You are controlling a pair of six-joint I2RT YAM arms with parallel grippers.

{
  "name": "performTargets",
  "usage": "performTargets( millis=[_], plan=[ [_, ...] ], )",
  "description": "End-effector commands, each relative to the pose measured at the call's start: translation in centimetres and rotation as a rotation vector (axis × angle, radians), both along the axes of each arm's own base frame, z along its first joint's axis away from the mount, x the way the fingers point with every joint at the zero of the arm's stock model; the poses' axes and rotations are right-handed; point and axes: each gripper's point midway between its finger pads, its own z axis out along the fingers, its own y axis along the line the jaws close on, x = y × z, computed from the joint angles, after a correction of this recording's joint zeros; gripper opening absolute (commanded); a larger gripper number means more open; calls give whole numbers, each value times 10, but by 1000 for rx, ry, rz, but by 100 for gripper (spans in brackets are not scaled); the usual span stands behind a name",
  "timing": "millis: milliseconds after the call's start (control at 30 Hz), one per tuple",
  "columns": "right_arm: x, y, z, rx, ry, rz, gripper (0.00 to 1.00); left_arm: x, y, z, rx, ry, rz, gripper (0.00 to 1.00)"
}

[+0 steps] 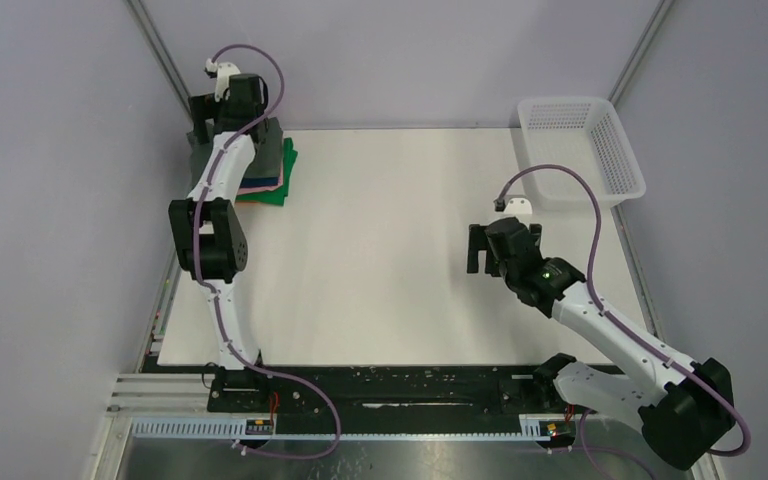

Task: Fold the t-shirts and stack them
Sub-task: Put the neatly folded tshirt into the corner of the board with the left arm, then reset both arms

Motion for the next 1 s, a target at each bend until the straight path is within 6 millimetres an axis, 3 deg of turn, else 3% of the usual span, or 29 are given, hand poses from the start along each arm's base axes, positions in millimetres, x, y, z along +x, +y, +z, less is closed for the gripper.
performTargets(
  millis=[0, 133, 267, 400, 433, 533, 633, 700, 800, 967],
  plan=[
    [3, -16, 3, 16, -43, -123, 100, -17, -66, 66, -307, -247, -162, 99],
    [1, -23, 1, 71, -48, -171, 100, -52, -112, 96, -498, -361, -284, 99],
    [-7, -28, -5, 108, -35, -177, 99, -98, -164, 99, -647, -379, -473, 99],
    [-16, -32, -10, 100, -34, -152, 100, -160, -199, 71, -751, -314, -606, 99],
    [-18, -33, -12, 102, -35, -150, 99, -180, -206, 46, -775, -272, -624, 99],
    [-22, -31, -21, 133, -42, -146, 99, -227, -216, 7, -812, -256, -676, 99],
    [-22, -28, -25, 160, -61, -137, 99, -264, -208, -27, -815, -239, -662, 99],
    [-21, -28, -26, 169, -77, -138, 100, -280, -199, -39, -798, -235, -634, 99],
    [-21, -32, -29, 169, -97, -161, 99, -289, -194, -41, -788, -248, -622, 99],
    [-22, -43, -27, 170, -136, -216, 99, -290, -196, -36, -791, -255, -642, 99]
  ],
)
